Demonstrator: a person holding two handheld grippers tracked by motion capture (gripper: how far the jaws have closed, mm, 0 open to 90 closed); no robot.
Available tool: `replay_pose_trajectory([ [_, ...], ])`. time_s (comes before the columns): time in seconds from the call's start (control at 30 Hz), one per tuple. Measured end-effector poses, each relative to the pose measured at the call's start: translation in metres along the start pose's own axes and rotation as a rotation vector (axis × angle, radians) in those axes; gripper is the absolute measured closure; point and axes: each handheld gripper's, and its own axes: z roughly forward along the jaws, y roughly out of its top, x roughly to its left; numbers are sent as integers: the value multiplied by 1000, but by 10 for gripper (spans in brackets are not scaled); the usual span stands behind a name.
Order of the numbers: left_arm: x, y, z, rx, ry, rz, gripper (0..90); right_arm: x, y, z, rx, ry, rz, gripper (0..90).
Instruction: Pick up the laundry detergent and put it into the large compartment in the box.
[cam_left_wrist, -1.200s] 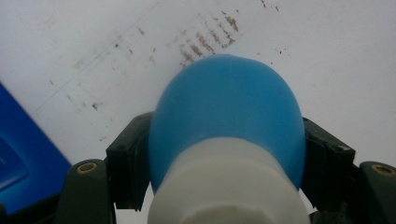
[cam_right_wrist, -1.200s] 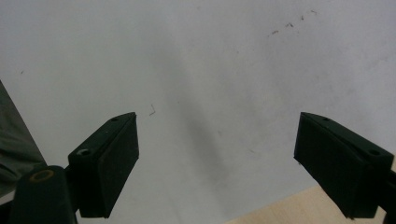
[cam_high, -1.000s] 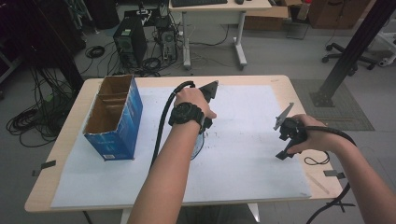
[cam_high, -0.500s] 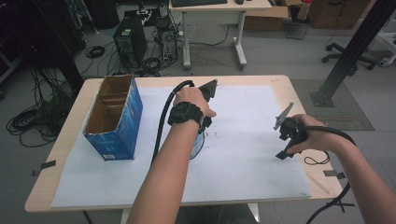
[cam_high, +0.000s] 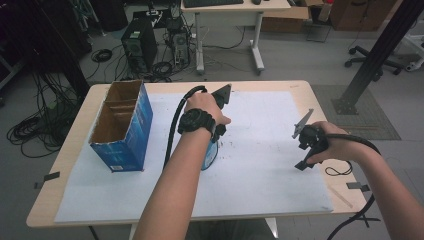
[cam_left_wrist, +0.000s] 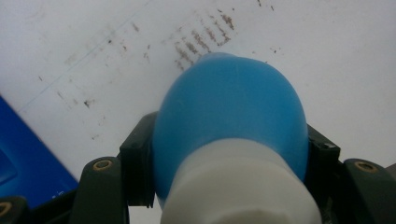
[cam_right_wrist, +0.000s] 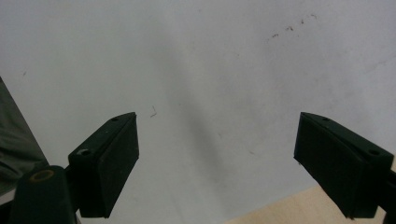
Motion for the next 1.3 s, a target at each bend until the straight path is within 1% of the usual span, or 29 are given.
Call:
replay_pose_trajectory([
  [0.43,2,0,0,4,-6,-2,375,0,0,0,-2,-1,0,139],
  [0.7,5,-2,-5,9,-14,-9,375,0,0,0,1,0,1,139],
  [0.9,7,-5,-14,15,-13,-6,375,1,3,-1,-1,-1,-4,139],
  [1.07,9,-7,-24,14,-22,-17,375,2,5,-4,-5,-4,-7,139],
  [1.13,10,-8,-30,12,-25,-21,375,3,5,-5,-6,-4,-7,139],
  [1.17,10,-8,-30,12,-25,-21,375,3,5,-5,-6,-4,-7,139],
  [1.3,10,-8,-43,8,-30,-8,376,4,8,-6,-7,-1,-9,139],
])
